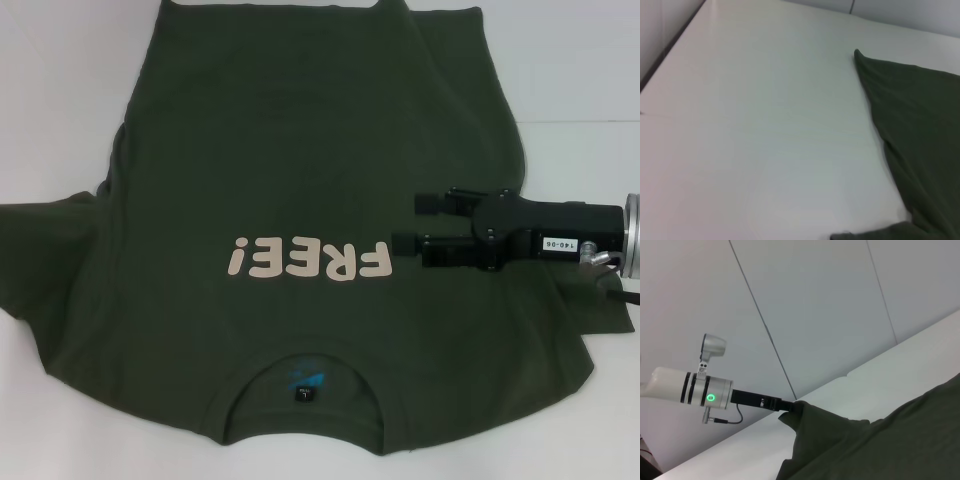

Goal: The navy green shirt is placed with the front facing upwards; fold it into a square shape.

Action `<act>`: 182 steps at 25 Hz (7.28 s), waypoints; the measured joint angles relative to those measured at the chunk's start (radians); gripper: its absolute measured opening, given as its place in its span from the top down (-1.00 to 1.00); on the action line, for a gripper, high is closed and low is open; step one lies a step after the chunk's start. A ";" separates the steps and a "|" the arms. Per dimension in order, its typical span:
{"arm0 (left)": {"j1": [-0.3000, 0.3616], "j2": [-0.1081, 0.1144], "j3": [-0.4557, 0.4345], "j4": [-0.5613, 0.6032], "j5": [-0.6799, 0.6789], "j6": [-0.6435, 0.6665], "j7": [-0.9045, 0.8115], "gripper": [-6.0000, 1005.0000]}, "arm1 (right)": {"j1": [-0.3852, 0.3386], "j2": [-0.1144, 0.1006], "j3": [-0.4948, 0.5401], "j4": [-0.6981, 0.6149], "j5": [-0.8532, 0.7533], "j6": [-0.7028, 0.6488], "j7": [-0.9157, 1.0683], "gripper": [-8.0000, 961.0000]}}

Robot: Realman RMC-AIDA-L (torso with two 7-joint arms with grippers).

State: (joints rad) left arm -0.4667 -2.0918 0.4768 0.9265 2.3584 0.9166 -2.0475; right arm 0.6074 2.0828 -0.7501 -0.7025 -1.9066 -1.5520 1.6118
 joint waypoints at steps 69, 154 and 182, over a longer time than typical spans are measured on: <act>-0.046 -0.076 0.264 -0.270 -0.460 0.711 0.585 -0.75 | -0.036 -0.123 0.053 -0.011 -0.086 0.057 0.449 -0.89; -0.084 -0.065 0.329 -0.245 -0.335 0.685 0.713 -0.75 | -0.092 -0.154 0.207 0.090 -0.282 0.421 0.741 0.97; -0.091 -0.065 0.320 -0.245 -0.345 0.677 0.695 -0.75 | 0.068 -0.185 0.131 0.058 -0.308 0.343 0.748 0.97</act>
State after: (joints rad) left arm -0.5573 -2.1568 0.7970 0.6811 2.0135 1.5937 -1.3529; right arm 0.6758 1.8976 -0.6192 -0.6444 -2.2146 -1.2086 2.3598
